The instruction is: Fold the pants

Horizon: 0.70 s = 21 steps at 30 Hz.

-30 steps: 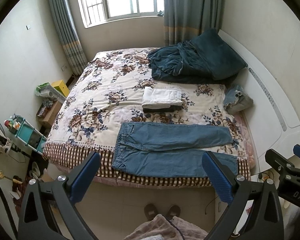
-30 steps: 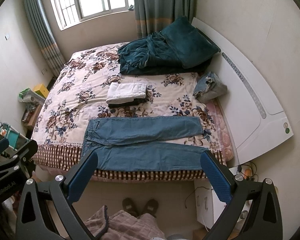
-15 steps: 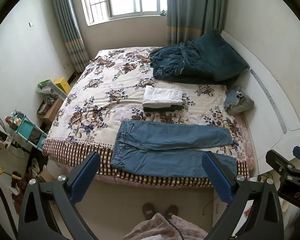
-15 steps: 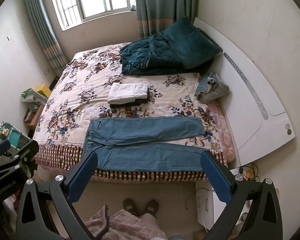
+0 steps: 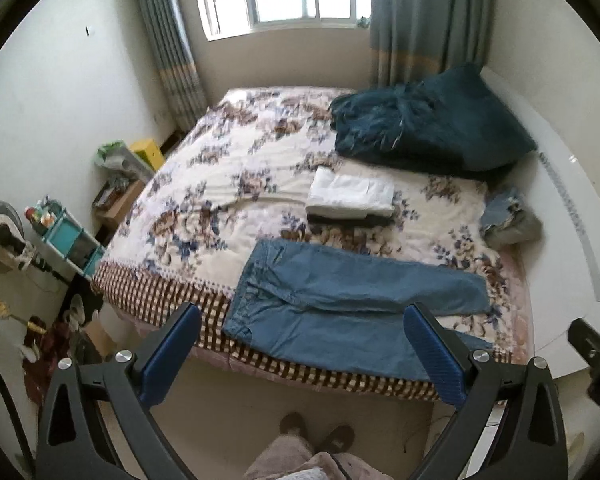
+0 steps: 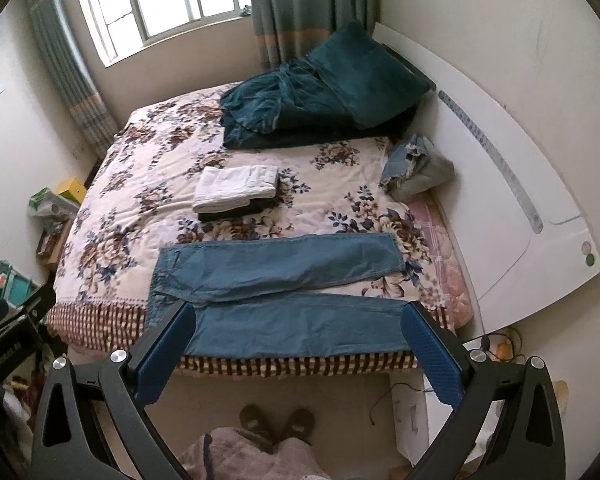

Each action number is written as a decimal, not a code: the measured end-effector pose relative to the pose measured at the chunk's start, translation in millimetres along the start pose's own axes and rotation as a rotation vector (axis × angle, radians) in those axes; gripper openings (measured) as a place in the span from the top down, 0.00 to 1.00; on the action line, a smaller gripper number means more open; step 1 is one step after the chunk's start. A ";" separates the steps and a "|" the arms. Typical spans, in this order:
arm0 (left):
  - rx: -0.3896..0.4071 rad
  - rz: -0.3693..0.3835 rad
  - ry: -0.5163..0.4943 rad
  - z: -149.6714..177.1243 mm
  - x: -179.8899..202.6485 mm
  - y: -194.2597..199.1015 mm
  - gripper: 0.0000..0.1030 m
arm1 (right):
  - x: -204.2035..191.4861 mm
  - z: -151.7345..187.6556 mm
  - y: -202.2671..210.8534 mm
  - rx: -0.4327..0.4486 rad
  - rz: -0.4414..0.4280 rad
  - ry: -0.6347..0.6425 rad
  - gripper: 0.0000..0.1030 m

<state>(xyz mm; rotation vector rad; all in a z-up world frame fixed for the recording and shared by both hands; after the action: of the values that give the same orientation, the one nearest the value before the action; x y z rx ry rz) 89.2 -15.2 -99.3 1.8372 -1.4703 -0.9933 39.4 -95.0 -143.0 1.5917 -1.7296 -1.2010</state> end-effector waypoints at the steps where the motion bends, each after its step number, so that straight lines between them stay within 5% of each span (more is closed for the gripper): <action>1: -0.009 -0.003 0.006 0.4 3.5 -12.6 0.00 | 2.7 -1.9 -10.4 -0.004 0.004 -0.016 0.00; 8: -0.112 -0.032 -0.040 3.0 32.5 -96.3 0.00 | 40.5 -10.5 -105.1 -0.073 0.042 -0.113 0.00; 21: -0.278 -0.011 -0.166 -48.8 88.4 -289.3 0.00 | 80.6 -51.1 -335.5 -0.233 0.166 -0.190 0.00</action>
<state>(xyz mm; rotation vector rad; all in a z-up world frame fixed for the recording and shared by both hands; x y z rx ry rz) 297.2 -36.8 -323.3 1.5970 -1.3380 -1.3111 241.5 -162.4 -419.1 1.2082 -1.7239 -1.4482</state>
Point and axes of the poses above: each gripper's, at about its wrist camera, not at the fingertips, and y roughly against the way its jaws point, x to its right, z to its underside, the point moved 7 cm from there along -y, roughly the way its jaws point, and after that the axes turned 9 degrees about -z, right-handed, at the moved point
